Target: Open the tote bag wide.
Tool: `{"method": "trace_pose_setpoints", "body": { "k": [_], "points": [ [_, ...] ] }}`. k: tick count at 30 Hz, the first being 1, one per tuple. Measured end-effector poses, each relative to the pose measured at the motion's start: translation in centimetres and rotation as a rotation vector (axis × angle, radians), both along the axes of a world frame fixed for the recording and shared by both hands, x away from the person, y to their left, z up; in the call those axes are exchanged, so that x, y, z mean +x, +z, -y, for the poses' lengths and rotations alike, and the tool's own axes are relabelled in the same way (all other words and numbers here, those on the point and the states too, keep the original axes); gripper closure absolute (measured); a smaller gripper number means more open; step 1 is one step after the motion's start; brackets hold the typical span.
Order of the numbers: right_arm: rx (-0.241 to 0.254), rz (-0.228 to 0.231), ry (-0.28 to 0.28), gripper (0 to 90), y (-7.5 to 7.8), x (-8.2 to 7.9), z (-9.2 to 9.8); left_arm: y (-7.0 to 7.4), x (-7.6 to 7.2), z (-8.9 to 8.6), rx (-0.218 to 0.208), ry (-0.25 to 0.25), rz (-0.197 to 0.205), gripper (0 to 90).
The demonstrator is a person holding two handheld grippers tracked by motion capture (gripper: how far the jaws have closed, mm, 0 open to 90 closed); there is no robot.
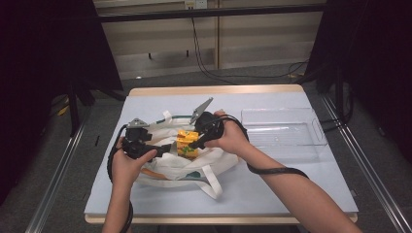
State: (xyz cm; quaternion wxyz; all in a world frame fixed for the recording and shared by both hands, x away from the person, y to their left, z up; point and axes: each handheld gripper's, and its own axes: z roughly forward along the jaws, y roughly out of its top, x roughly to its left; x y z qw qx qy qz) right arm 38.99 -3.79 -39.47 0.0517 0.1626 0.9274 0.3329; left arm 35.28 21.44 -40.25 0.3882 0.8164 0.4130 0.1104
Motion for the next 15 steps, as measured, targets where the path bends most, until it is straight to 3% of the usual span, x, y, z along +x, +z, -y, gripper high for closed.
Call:
{"method": "trace_pose_setpoints", "body": {
  "k": [10,15],
  "points": [
    [-0.001,-0.07,-0.054,50.8,1.6,0.0,0.8,-0.1,0.0,0.1,0.003,-0.005,0.0,10.3],
    [-0.014,-0.104,-0.048,51.1,2.7,0.0,0.9,0.0,0.0,0.2,0.007,-0.007,-0.002,10.2]
  ]
}}
